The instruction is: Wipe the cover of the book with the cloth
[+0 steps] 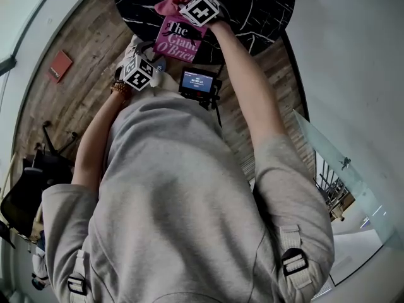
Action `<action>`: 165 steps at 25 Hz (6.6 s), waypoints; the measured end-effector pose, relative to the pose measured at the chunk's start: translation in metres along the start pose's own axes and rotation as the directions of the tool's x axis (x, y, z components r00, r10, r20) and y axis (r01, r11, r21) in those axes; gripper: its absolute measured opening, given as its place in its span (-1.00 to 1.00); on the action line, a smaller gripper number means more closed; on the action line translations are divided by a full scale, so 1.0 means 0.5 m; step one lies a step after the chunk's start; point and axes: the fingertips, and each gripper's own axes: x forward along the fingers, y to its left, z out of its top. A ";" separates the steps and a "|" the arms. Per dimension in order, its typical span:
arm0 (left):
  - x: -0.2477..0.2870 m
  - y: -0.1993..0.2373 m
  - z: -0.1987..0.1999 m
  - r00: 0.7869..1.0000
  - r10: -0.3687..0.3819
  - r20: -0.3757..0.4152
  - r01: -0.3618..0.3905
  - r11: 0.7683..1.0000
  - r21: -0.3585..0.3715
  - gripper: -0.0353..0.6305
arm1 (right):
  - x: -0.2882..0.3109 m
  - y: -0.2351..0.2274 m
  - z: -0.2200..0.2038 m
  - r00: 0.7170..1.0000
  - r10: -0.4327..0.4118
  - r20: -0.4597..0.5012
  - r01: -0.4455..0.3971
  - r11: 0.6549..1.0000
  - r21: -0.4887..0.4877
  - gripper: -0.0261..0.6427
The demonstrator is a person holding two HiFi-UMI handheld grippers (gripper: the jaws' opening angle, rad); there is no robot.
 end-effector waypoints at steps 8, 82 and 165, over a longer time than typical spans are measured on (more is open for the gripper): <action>0.005 0.002 0.002 1.000 -0.010 -0.010 0.010 1.000 0.000 -0.18 | 0.003 0.056 -0.007 1.000 -0.006 -0.008 0.005 0.999 -0.033 -0.58; -0.025 0.030 0.000 0.994 0.104 -0.032 -0.104 0.994 0.022 -0.24 | -0.099 0.327 -0.025 0.931 0.343 0.127 -0.345 0.939 -0.009 -0.57; -0.870 -0.270 -0.074 0.637 0.073 0.767 -0.332 0.925 0.187 -0.48 | -0.681 0.989 0.021 0.387 -0.725 0.570 0.201 0.669 0.715 -0.57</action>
